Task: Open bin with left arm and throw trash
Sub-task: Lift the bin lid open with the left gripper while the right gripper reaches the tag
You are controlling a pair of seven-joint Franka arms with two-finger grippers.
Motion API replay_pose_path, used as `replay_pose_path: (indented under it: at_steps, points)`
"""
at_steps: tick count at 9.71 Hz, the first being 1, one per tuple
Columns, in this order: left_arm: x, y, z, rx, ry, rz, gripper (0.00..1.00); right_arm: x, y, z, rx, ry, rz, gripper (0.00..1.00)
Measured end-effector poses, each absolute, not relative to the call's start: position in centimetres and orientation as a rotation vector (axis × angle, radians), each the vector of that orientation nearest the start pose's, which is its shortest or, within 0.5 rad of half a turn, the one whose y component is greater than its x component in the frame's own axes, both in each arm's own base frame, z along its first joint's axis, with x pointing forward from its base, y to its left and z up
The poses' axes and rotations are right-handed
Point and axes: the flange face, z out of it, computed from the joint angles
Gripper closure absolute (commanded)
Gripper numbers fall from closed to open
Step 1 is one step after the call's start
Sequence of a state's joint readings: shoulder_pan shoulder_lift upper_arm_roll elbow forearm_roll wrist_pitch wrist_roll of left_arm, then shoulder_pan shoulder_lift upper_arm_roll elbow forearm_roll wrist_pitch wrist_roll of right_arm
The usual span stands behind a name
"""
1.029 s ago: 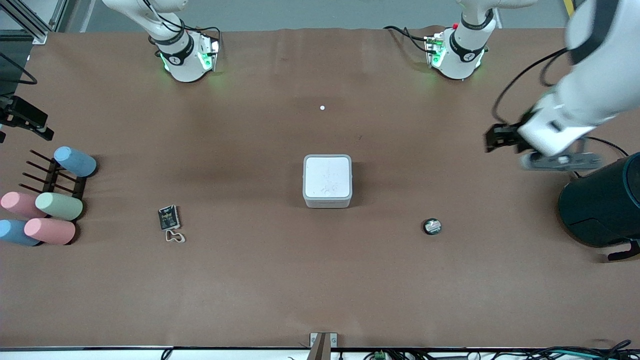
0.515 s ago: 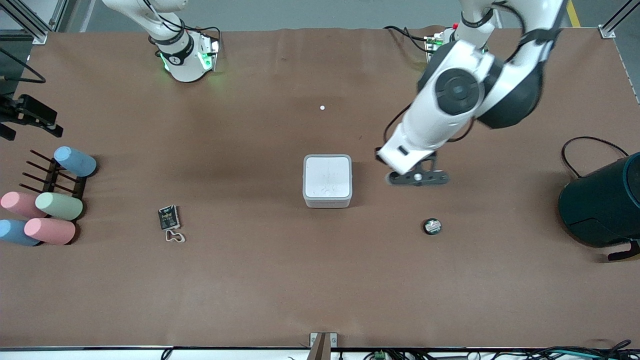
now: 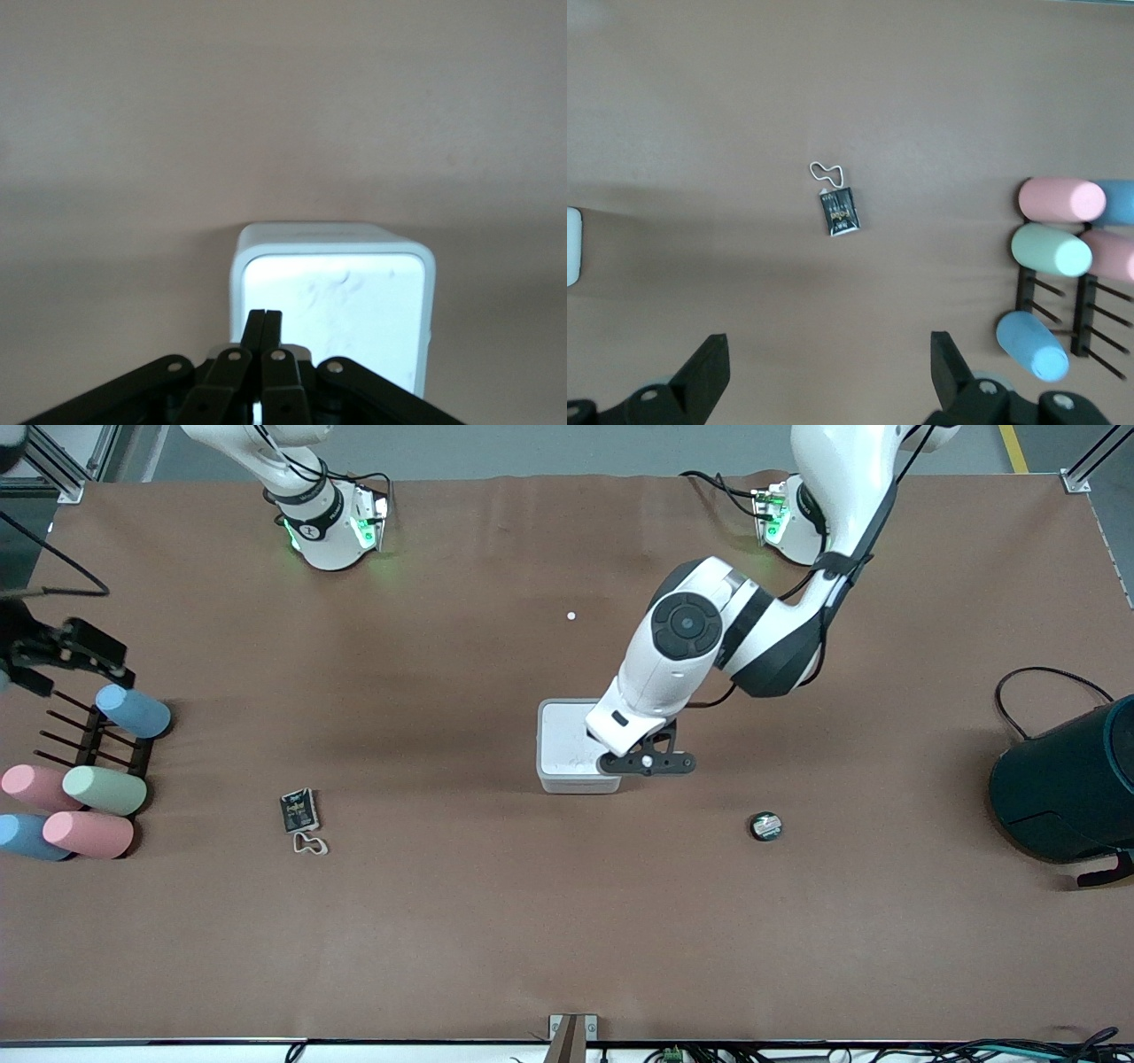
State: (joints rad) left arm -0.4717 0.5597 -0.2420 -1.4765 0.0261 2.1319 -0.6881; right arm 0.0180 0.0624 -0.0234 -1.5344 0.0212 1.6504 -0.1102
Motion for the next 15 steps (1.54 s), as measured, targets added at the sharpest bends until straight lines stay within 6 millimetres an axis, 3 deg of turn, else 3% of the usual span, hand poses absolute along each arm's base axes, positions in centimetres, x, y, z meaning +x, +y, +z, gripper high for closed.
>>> replay_pose_path:
  at_steps: [2, 5, 7, 9, 13, 15]
  points:
    - [55.9, -46.7, 34.2, -3.323, 0.028, -0.066, 1.00, 60.4, 1.8, 57.5, -3.118, -0.208, -0.052, 0.00]
    - [54.9, -48.5, 33.6, -3.331, 0.071, -0.070, 1.00, 62.0, 4.2, 55.4, -3.114, -0.268, -0.089, 0.00]
    - [54.1, -49.4, 31.7, -3.298, 0.126, -0.063, 1.00, 63.2, 5.1, 50.8, -3.112, -0.297, -0.037, 0.00]
    - [54.3, -49.5, 29.5, -3.264, 0.165, -0.077, 1.00, 64.5, 6.4, 46.2, -3.079, -0.546, 0.013, 0.00]
    - [55.3, -48.9, 30.9, -3.268, 0.143, -0.103, 1.00, 66.7, 6.9, 40.7, -2.927, -1.126, -0.025, 0.00]
    - [58.6, -44.9, 35.0, -3.247, 0.082, -0.101, 0.97, 67.6, 6.9, 37.4, -2.799, -1.422, -0.027, 0.00]
